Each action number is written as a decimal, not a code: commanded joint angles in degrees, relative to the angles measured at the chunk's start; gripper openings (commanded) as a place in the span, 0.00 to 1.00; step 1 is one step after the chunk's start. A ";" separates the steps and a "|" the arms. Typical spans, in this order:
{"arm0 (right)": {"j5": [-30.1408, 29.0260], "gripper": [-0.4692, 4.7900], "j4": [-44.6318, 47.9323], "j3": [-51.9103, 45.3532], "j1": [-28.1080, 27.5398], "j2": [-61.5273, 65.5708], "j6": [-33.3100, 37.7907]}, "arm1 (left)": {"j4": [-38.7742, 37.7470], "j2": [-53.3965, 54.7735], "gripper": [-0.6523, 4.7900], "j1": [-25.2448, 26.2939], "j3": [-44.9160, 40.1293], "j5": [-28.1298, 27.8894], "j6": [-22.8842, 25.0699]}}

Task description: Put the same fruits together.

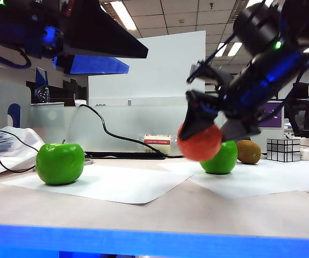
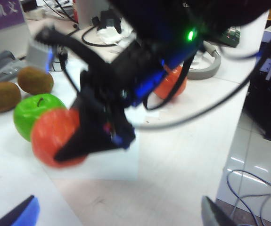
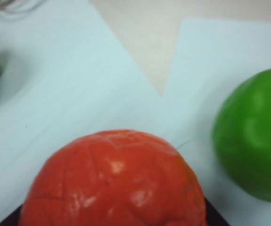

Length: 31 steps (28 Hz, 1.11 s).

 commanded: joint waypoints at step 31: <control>0.79 0.08 -37.66 -6.97 -33.29 -41.53 -15.28 | 2.32 -0.33 1.00 -0.13 0.44 0.50 -0.52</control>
